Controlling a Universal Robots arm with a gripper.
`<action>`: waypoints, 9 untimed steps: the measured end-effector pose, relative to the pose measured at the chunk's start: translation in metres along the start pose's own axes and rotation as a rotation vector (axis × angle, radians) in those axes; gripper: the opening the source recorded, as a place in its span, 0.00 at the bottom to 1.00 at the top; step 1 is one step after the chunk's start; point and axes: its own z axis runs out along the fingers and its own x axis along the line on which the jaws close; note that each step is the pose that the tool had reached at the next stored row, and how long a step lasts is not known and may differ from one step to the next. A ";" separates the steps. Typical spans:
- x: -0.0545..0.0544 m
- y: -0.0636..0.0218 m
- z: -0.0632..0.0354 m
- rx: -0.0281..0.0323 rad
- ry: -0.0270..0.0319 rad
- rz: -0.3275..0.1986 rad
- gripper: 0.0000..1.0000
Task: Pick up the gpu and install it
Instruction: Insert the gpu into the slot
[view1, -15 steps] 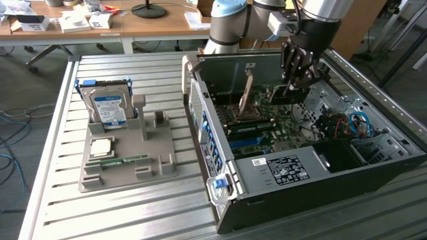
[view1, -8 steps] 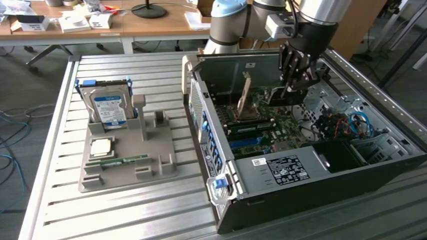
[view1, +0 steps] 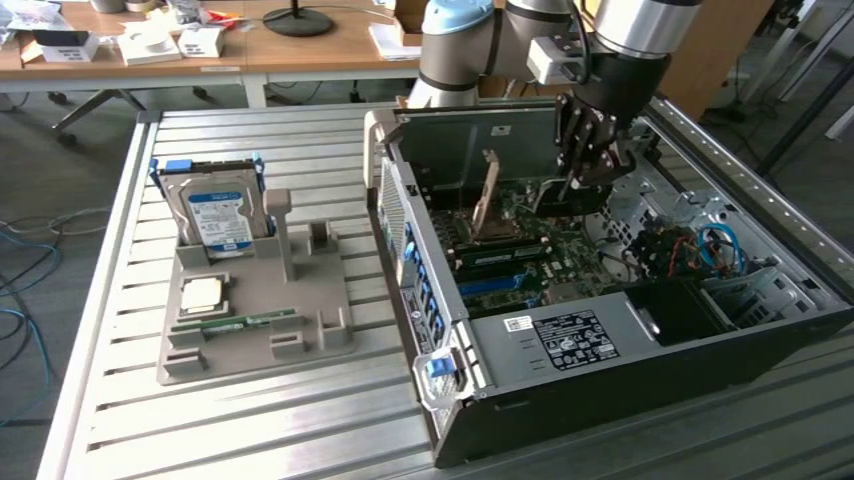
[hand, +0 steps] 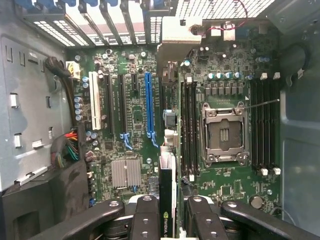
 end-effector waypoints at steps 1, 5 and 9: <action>0.000 0.0000 0.0004 0.0001 -0.0004 0.000 0.26; 0.004 -0.0003 0.0009 0.0001 -0.0004 0.000 0.26; 0.008 -0.0005 0.0012 0.0001 -0.0005 0.000 0.26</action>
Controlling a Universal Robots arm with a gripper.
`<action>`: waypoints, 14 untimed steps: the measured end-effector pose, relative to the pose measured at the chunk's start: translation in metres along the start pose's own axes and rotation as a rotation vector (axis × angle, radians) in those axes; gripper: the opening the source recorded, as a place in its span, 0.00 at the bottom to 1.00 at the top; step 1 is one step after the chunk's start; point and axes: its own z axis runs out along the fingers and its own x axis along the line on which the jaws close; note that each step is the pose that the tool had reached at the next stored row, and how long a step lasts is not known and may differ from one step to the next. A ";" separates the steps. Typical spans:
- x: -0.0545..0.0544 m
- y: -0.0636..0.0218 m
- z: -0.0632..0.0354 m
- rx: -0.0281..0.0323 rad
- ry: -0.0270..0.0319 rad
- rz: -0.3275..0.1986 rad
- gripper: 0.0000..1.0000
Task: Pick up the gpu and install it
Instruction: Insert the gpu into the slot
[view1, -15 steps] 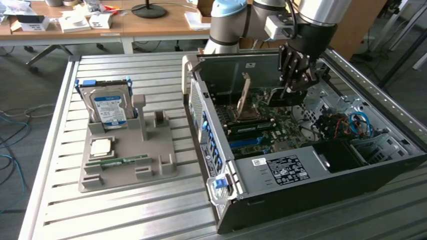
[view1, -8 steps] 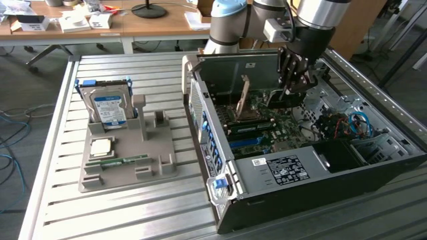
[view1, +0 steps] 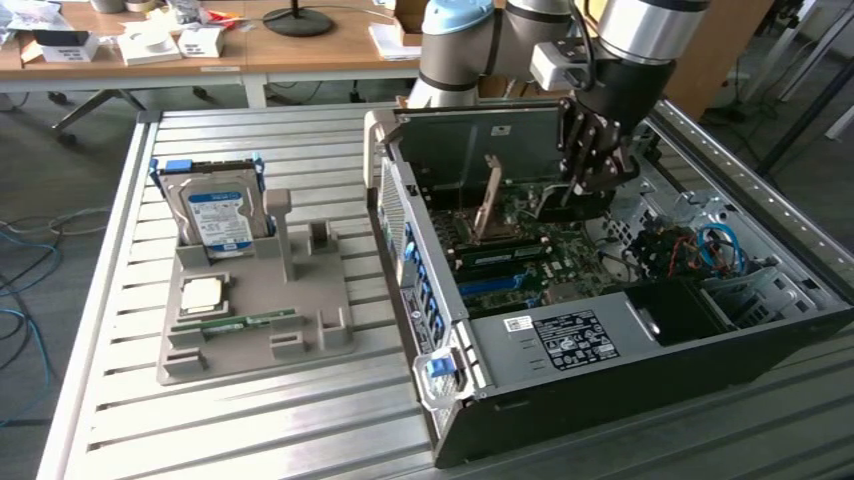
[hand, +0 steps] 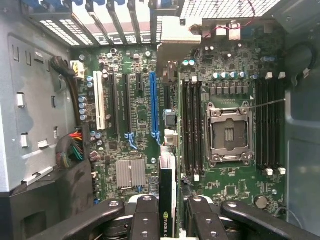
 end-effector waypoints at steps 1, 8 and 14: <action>0.000 0.0000 0.0003 0.0001 0.0000 0.000 0.26; 0.002 0.0022 0.0019 0.0001 0.0000 0.000 0.26; 0.006 0.0025 0.0020 0.0000 0.0002 0.000 0.26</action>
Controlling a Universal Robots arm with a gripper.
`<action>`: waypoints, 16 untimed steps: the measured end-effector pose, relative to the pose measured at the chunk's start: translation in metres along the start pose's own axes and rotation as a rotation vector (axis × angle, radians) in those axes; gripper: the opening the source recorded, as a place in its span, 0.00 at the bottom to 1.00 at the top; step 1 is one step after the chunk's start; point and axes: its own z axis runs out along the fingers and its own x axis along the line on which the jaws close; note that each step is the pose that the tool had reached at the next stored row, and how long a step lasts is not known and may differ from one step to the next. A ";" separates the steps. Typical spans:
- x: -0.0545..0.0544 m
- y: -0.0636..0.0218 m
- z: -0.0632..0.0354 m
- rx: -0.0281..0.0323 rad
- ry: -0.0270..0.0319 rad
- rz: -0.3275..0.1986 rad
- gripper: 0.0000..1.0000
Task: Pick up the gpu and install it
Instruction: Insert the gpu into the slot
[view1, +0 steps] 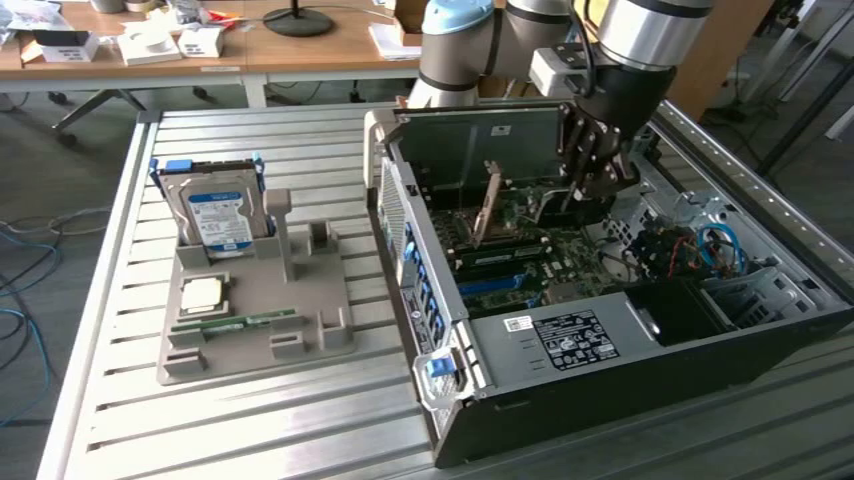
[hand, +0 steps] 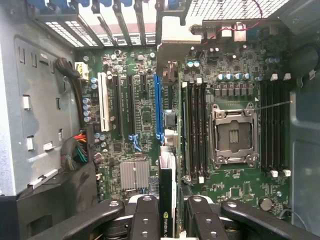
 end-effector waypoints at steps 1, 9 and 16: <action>0.000 0.0005 0.0001 -0.0001 -0.0001 0.000 0.26; 0.000 0.0027 0.0006 0.0000 -0.0001 0.000 0.26; 0.000 0.0030 0.0065 0.0001 -0.0003 0.000 0.26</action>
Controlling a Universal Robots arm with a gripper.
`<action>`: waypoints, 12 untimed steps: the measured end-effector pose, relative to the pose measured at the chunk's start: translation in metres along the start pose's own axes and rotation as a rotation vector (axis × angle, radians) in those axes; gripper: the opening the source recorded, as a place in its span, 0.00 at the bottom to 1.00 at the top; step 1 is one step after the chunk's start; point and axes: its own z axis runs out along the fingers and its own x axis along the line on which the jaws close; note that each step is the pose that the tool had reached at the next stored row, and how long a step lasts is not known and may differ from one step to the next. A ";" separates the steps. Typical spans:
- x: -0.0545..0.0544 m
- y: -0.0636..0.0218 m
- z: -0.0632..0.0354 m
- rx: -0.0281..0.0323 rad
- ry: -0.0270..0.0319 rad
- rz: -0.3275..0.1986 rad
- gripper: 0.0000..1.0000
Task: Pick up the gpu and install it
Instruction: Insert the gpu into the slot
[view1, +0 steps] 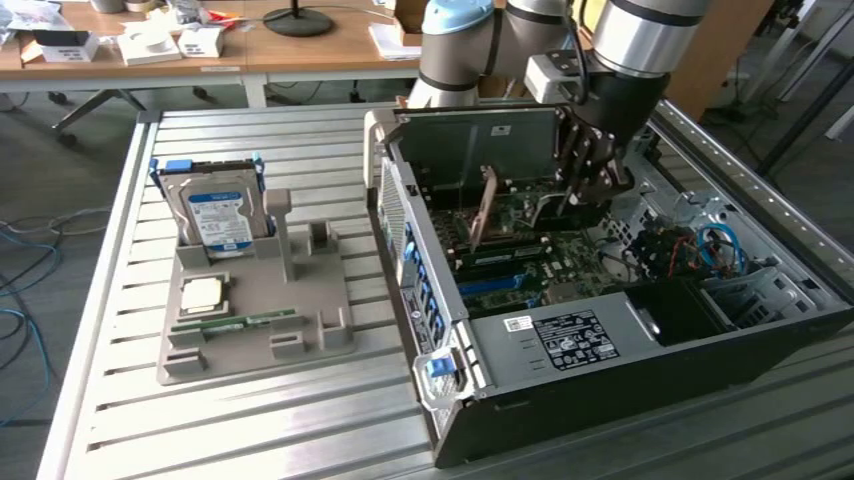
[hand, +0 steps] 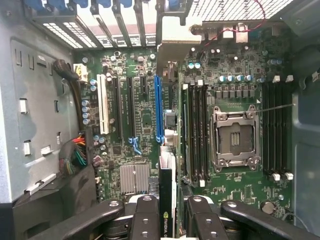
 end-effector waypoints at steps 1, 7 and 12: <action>0.000 0.0000 0.0013 -0.0001 0.0000 0.000 0.26; 0.000 0.0003 0.0027 -0.0001 0.0003 0.000 0.26; 0.000 0.0044 0.0040 -0.0001 0.0002 0.000 0.26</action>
